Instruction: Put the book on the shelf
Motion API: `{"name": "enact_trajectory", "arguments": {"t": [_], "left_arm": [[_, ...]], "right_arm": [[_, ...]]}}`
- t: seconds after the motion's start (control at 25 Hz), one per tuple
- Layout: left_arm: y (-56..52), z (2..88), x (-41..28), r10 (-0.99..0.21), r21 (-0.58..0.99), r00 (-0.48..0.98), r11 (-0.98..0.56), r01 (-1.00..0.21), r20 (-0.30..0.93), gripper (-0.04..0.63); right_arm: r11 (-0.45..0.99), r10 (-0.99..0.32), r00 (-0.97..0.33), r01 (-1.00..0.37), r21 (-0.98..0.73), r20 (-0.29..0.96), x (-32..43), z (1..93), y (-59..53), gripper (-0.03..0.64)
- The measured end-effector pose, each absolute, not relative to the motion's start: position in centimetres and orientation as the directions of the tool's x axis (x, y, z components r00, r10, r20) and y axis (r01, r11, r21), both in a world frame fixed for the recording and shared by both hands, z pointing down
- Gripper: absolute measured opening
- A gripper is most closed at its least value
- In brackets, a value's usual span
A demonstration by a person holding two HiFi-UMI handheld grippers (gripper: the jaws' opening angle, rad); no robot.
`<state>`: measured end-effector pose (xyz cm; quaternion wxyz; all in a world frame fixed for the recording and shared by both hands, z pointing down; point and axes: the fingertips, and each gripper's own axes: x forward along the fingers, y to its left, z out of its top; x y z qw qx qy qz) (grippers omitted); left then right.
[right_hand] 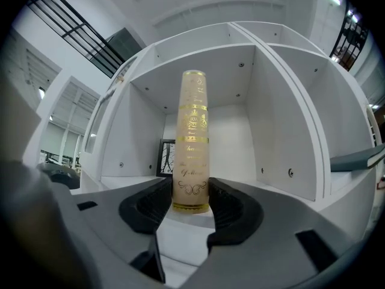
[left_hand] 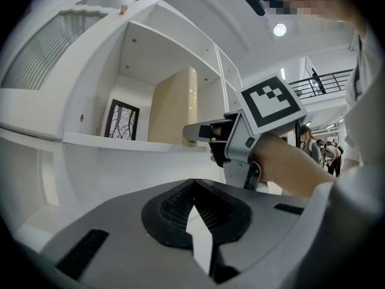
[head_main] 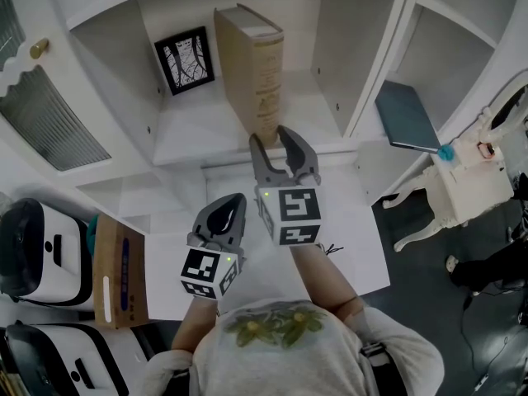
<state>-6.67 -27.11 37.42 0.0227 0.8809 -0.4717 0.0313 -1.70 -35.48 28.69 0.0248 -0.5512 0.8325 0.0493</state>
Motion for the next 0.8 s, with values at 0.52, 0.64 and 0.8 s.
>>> {"name": "enact_trajectory", "arguments": {"t": [0.52,0.64,0.8], "left_arm": [[-26.2,37.1,-6.5,-0.833,-0.003,0.548,-0.550,-0.835,0.075,0.028],[-25.8,37.3,-6.3,-0.832,-0.008,0.550,-0.552,-0.834,0.070,0.028],[-25.4,37.9,-6.2,-0.831,-0.002,0.551,-0.553,-0.833,0.072,0.028]], "right_arm": [[0.398,-0.912,-0.403,-0.914,0.078,-0.069,-2.5,28.7,-36.5,0.209],[0.404,-0.910,-0.409,-0.911,0.080,-0.067,-2.7,28.6,-36.6,0.209],[0.416,-0.904,-0.423,-0.904,0.100,-0.061,-2.8,28.6,-36.5,0.209]]}}
